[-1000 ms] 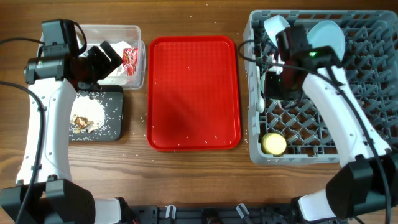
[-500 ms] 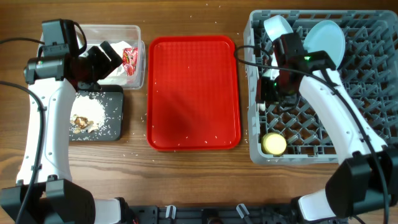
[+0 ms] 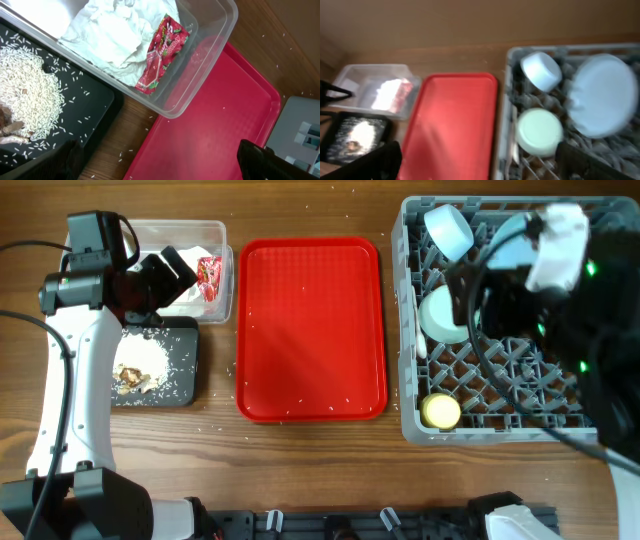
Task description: Sort waste into correct bins and load items into the dishwasher rack
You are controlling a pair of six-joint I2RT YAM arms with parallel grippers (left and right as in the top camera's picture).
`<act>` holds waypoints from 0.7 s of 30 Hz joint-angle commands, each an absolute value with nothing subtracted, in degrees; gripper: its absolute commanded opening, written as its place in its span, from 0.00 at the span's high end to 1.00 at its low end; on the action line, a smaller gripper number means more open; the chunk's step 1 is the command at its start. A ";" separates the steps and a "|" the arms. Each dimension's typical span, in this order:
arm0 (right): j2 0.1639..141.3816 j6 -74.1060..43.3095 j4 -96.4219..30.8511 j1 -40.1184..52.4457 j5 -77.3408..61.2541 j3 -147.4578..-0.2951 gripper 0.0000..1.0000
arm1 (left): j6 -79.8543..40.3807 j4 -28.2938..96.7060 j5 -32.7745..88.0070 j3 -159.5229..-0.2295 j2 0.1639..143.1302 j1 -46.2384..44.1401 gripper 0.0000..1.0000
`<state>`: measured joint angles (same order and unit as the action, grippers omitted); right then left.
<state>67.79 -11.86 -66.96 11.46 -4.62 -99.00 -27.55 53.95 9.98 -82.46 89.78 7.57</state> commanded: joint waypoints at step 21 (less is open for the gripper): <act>21.08 -12.21 -7.55 0.60 0.01 -25.50 0.00 | -27.44 53.82 10.44 -82.41 89.03 7.79 0.00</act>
